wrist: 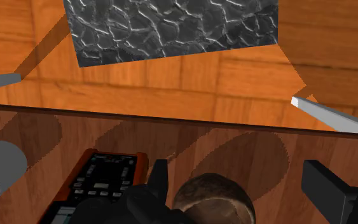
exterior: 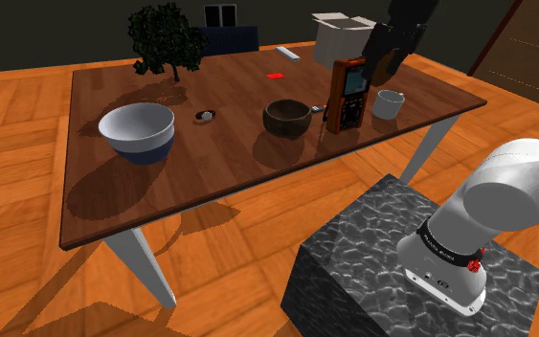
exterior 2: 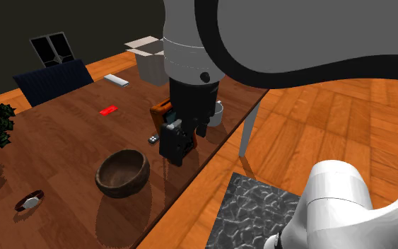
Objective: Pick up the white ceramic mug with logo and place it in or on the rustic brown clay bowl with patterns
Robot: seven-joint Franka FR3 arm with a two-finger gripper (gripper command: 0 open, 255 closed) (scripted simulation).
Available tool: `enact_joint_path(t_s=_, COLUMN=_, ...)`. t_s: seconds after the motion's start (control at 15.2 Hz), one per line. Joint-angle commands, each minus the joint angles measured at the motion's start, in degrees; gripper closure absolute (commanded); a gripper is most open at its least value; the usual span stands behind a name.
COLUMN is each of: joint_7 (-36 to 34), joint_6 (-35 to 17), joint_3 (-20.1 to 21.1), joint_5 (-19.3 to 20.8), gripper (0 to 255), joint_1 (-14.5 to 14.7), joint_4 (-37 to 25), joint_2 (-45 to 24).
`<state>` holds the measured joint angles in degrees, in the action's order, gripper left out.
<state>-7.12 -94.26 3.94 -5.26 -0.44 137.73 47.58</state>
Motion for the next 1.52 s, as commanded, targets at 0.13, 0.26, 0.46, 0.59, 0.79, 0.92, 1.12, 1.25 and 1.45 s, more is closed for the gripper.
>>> enact_joint_path(t_s=0.13, joint_7=1.91, joint_6=-2.17, joint_3=-1.76, joint_5=1.51, gripper=0, joint_1=-1.01, joint_4=1.32, joint_2=-1.08)
enact_joint_path(t_s=0.26, joint_7=3.79, joint_6=-4.42, joint_3=-3.52, joint_5=2.99, gripper=0, joint_1=-2.07, joint_4=2.4, joint_2=-2.43)
enact_joint_path(t_s=0.46, joint_7=6.52, joint_6=-7.92, joint_3=-6.2, joint_5=5.13, gripper=0, joint_1=-3.65, joint_4=3.55, joint_2=-4.97)
enact_joint_path(t_s=0.59, joint_7=8.3, joint_6=-10.33, joint_3=-7.99, joint_5=6.49, gripper=0, joint_1=-4.68, joint_4=4.0, joint_2=-6.99)
enact_joint_path(t_s=0.79, joint_7=10.9, joint_6=-13.98, joint_3=-10.69, joint_5=8.35, gripper=0, joint_1=-6.14, joint_4=4.19, joint_2=-10.5)
enact_joint_path(t_s=0.92, joint_7=12.62, joint_6=-16.42, joint_3=-12.47, joint_5=9.42, gripper=0, joint_1=-7.06, joint_4=3.98, joint_2=-13.13)
enact_joint_path(t_s=1.12, joint_7=15.18, joint_6=-20.03, joint_3=-15.14, joint_5=10.73, gripper=0, joint_1=-8.3, joint_4=3.16, joint_2=-17.48)
enact_joint_path(t_s=1.25, joint_7=16.9, joint_6=-22.37, joint_3=-16.92, joint_5=11.37, gripper=0, joint_1=-9.0, joint_4=2.28, joint_2=-20.61)
enact_joint_path(t_s=1.45, joint_7=19.58, joint_6=-25.71, joint_3=-19.53, joint_5=11.85, gripper=0, joint_1=-9.93, joint_4=0.48, joint_2=-25.62)
